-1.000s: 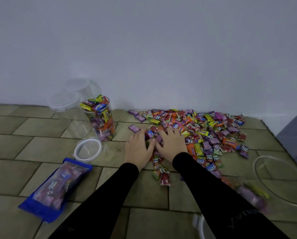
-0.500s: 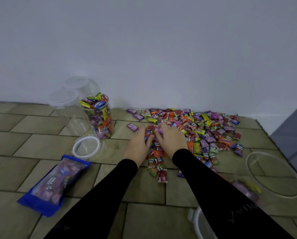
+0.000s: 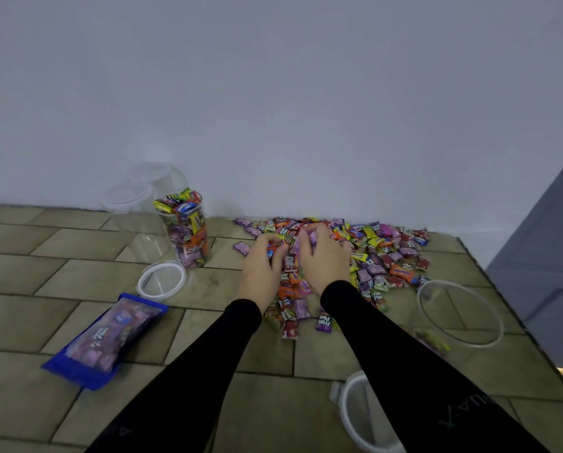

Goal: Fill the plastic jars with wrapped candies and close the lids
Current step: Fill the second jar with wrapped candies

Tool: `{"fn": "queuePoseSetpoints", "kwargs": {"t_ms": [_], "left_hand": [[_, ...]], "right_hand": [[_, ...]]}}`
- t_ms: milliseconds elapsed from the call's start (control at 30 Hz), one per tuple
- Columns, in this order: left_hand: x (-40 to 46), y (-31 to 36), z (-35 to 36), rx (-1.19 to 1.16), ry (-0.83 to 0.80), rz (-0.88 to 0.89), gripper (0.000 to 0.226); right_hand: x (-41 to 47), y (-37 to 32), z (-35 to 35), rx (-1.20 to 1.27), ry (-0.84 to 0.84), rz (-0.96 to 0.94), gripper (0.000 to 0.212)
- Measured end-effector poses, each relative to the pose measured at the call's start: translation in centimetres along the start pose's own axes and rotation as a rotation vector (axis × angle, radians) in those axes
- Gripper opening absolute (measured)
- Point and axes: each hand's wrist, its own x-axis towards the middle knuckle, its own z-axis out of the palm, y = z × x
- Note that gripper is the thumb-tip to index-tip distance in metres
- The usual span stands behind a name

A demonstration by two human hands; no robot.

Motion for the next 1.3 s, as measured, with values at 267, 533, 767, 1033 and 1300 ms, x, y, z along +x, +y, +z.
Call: {"fn": "queuePoseSetpoints", "kwargs": {"t_ms": [267, 533, 767, 1033, 1300], "left_hand": [[-1.5, 1.8, 0.8, -0.090, 0.080, -0.070, 0.005], [-1.4, 5.8, 1.1, -0.172, 0.183, -0.056, 0.011], [-1.9, 9.7, 2.4, -0.290, 0.245, -0.007, 0.012], [-3.3, 14.4, 4.7, -0.392, 0.216, 0.045, 0.018], [-5.5, 18.2, 7.5, -0.501, 0.187, 0.040, 0.019]], "right_hand": [[-0.6, -1.8, -3.0, 0.161, 0.006, -0.008, 0.021], [0.2, -3.3, -7.5, 0.307, 0.051, 0.013, 0.022], [0.7, -2.3, -11.5, 0.552, 0.141, 0.086, 0.023], [0.7, 1.3, -16.2, 0.636, 0.229, 0.102, 0.021], [-1.1, 5.1, -18.9, 0.915, 0.311, 0.312, 0.020]]}}
